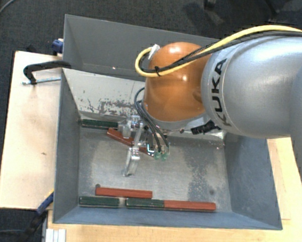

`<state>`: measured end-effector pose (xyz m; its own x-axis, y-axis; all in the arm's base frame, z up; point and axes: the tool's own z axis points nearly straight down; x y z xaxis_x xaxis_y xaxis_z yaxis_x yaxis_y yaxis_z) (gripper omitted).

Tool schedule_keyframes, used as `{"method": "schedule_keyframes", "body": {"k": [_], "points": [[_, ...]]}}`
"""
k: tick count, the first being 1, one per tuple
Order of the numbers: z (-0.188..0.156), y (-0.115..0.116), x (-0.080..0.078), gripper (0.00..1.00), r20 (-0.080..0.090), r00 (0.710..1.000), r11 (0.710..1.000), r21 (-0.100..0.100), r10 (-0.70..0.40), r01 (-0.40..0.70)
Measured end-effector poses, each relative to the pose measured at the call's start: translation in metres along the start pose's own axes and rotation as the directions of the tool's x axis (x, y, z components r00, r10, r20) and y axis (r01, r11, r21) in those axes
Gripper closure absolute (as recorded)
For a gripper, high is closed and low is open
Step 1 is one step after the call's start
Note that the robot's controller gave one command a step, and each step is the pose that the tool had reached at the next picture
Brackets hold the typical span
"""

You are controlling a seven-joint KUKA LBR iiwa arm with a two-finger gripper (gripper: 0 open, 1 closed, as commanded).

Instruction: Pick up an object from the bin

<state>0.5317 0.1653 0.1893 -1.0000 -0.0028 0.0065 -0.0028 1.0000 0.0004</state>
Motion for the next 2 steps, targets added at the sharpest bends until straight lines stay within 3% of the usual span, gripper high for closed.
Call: {"method": "schedule_keyframes", "body": {"k": [1,2], "points": [[0.120,-0.010,-0.069,0.00,0.012,0.987,0.987,-0.001,-0.160,0.160],[0.110,-0.054,-0.065,0.00,0.008,0.997,0.997,0.001,-0.074,0.074]]}}
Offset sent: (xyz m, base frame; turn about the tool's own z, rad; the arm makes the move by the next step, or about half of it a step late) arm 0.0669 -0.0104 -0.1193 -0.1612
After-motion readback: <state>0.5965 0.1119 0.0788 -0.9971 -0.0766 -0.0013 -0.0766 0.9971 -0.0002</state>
